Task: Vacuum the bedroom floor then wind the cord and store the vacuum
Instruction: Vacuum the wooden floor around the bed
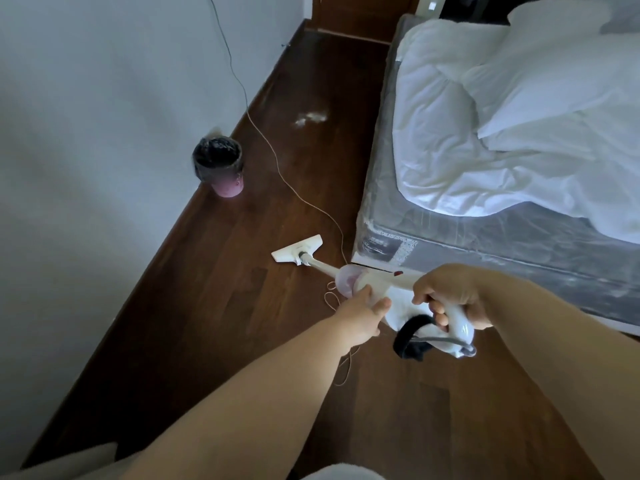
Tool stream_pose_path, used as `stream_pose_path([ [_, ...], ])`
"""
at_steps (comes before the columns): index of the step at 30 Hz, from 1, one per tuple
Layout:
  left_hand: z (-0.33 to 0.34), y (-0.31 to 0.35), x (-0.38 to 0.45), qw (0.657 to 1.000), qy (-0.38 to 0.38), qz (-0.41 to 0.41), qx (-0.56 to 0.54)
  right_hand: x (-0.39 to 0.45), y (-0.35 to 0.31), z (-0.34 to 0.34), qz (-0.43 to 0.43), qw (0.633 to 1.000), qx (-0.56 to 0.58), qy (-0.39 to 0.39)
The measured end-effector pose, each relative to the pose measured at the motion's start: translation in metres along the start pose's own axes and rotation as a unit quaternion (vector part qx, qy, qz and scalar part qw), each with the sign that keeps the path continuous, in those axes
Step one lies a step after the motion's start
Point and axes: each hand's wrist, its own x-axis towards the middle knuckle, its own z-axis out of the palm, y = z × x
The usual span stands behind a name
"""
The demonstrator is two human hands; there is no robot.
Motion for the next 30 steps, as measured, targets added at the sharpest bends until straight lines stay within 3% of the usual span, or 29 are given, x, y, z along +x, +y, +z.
stream_pose_path([
  [5, 0.083, -0.001, -0.038, 1.000, -0.007, 0.012, 0.013, -0.036, 0.078, -0.033, 0.005, 1.000, -0.015, -0.007],
  [13, 0.135, 0.013, -0.066, 1.000, -0.003, 0.007, 0.017, -0.065, 0.122, -0.062, 0.001, 0.999, -0.043, -0.031],
  [21, 0.127, 0.005, -0.066, 0.999, 0.032, 0.009, 0.015, -0.056, 0.116, -0.038, -0.020, 0.999, -0.017, -0.044],
  [30, 0.055, 0.004, -0.026, 0.997, 0.071, -0.006, 0.023, -0.014, 0.045, -0.009, -0.035, 0.998, -0.021, -0.050],
])
